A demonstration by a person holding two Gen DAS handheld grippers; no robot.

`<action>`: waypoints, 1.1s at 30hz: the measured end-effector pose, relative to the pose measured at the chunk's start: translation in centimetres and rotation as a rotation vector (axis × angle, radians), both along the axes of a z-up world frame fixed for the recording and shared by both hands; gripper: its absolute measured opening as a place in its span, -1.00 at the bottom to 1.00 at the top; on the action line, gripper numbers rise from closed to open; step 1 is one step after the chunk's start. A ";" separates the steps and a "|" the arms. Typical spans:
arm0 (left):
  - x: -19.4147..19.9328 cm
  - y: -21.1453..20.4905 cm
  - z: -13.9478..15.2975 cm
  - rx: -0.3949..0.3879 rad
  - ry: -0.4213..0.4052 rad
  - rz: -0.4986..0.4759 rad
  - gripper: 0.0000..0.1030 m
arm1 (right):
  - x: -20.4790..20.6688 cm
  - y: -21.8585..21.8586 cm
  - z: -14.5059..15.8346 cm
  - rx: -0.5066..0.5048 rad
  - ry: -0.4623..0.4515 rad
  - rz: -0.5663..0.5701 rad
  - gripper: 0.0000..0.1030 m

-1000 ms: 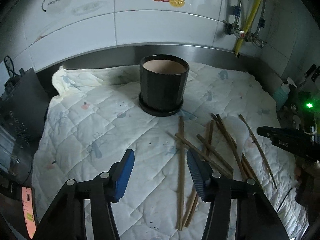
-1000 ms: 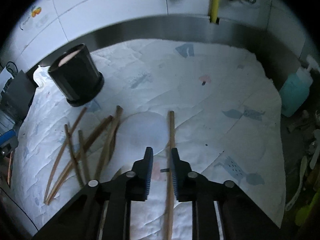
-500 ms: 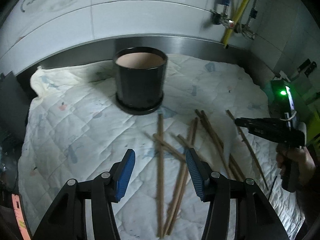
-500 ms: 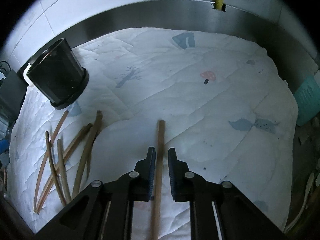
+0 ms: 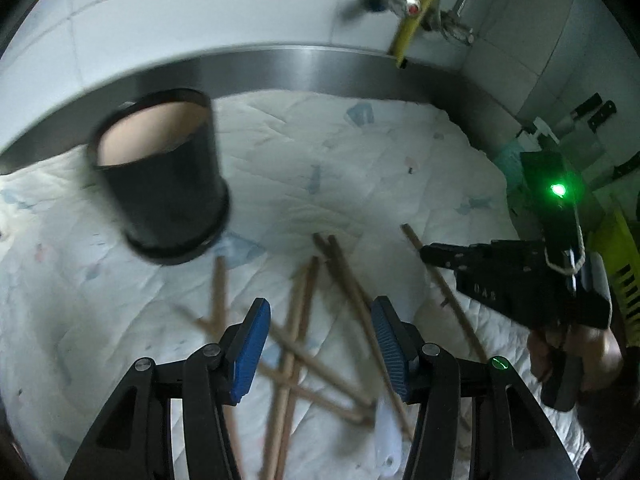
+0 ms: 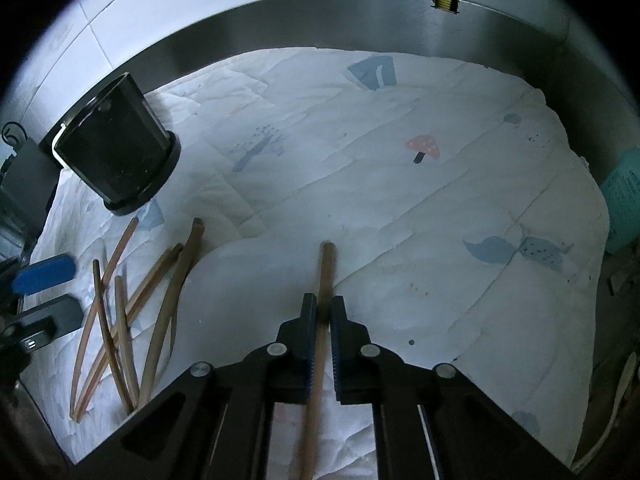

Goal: Organize utensils
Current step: 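Lower the right gripper onto a single wooden chopstick and close on it, then lift the chopstick with the right gripper while the left gripper grasps another chopstick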

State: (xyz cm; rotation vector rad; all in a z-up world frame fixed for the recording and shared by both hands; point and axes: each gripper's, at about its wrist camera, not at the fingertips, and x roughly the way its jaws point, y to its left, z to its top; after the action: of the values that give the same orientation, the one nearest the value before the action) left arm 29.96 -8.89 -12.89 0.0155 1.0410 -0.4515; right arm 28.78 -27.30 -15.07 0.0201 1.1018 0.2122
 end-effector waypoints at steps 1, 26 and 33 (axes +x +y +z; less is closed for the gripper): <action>0.5 -0.5 -0.5 0.000 0.011 -0.008 0.06 | 0.0 0.0 -0.1 0.001 0.002 0.001 -0.83; 5.2 -4.8 -6.2 0.009 0.155 -0.115 -0.56 | -0.2 -0.2 -0.3 -0.008 0.025 0.036 -0.78; 5.4 -4.7 -6.4 0.008 0.158 -0.127 -0.71 | 0.0 0.3 -0.2 -0.038 0.032 0.046 -0.77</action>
State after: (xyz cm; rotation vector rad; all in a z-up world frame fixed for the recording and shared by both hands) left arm 35.38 -13.61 -19.26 0.0537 1.2014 -0.5707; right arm 28.79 -27.04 -15.29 -0.0359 1.1386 0.2324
